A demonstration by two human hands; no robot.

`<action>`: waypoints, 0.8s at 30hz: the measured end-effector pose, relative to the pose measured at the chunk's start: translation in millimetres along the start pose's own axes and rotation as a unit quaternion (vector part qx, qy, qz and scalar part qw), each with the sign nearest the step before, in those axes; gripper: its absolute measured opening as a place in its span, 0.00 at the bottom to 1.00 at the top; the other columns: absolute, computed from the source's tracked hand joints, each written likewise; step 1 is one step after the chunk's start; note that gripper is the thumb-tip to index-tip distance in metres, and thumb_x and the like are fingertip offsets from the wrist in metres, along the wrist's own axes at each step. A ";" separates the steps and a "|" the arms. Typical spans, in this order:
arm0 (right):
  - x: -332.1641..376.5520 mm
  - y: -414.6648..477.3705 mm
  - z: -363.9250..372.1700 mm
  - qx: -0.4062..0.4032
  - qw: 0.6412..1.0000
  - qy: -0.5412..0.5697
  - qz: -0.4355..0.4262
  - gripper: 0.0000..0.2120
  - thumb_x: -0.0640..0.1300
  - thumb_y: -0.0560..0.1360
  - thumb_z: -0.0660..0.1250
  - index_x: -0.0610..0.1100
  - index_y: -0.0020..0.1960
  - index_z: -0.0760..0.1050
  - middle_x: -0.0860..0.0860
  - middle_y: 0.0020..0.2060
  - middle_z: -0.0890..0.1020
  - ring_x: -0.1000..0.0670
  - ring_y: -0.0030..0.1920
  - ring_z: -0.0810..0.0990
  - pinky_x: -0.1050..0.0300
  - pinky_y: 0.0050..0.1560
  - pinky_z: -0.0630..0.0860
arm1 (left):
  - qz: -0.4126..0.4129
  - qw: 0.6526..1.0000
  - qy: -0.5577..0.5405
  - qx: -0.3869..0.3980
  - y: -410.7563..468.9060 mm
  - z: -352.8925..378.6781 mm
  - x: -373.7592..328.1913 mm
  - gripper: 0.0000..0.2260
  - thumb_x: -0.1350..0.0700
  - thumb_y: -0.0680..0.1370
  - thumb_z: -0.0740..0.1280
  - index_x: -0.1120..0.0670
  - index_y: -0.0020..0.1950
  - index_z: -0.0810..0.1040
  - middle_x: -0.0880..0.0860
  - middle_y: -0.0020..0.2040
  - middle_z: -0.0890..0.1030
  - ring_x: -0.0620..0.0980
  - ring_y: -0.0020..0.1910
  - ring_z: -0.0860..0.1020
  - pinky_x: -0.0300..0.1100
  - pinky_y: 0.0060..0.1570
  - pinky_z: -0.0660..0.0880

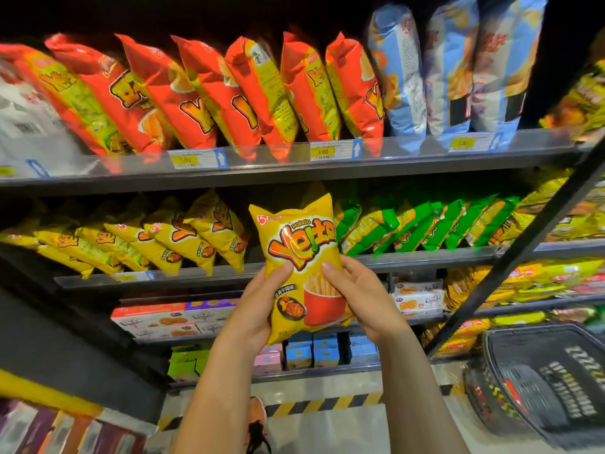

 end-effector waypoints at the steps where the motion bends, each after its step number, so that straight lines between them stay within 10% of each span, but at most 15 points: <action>1: 0.7 5.4 1.2 -0.010 1.000 -0.004 -0.003 0.19 0.50 0.81 0.71 0.47 0.69 0.77 0.50 0.59 0.87 0.48 0.60 0.86 0.43 0.64 0.81 | -0.006 1.000 0.010 0.007 6.0 -4.8 -0.8 0.17 0.49 0.80 0.70 0.49 0.69 0.79 0.57 0.61 0.87 0.58 0.59 0.86 0.61 0.61 0.81; 10: -5.7 53.7 14.7 -0.032 0.999 -0.035 0.010 0.16 0.47 0.79 0.73 0.50 0.65 0.78 0.51 0.57 0.87 0.51 0.56 0.87 0.50 0.57 0.85 | -0.005 0.996 0.084 0.000 48.1 -44.2 -5.3 0.19 0.58 0.78 0.75 0.50 0.68 0.78 0.53 0.60 0.87 0.53 0.58 0.86 0.51 0.57 0.81; 15: -8.3 77.9 19.6 -0.086 0.991 -0.104 0.004 0.33 0.52 0.79 0.74 0.44 0.78 0.67 0.49 0.71 0.77 0.52 0.63 0.81 0.58 0.57 0.80 | 0.022 0.993 0.060 -0.098 65.8 -56.7 -6.2 0.19 0.60 0.77 0.76 0.52 0.67 0.78 0.54 0.57 0.88 0.52 0.54 0.87 0.48 0.48 0.83; 24: 5.4 148.9 16.6 -0.288 0.897 -0.334 -0.027 0.42 0.69 0.77 0.68 0.44 0.81 0.63 0.45 0.74 0.74 0.41 0.73 0.74 0.41 0.68 0.74 | 0.140 0.956 0.063 -0.252 117.4 -56.7 -21.1 0.29 0.58 0.75 0.80 0.49 0.72 0.72 0.48 0.62 0.83 0.48 0.58 0.83 0.53 0.59 0.82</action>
Point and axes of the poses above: each hand's wrist, its own y-axis towards the middle knuckle, its own z-axis out of the palm, x = y × z, the point moved 1 cm from there along y, towards the middle knuckle
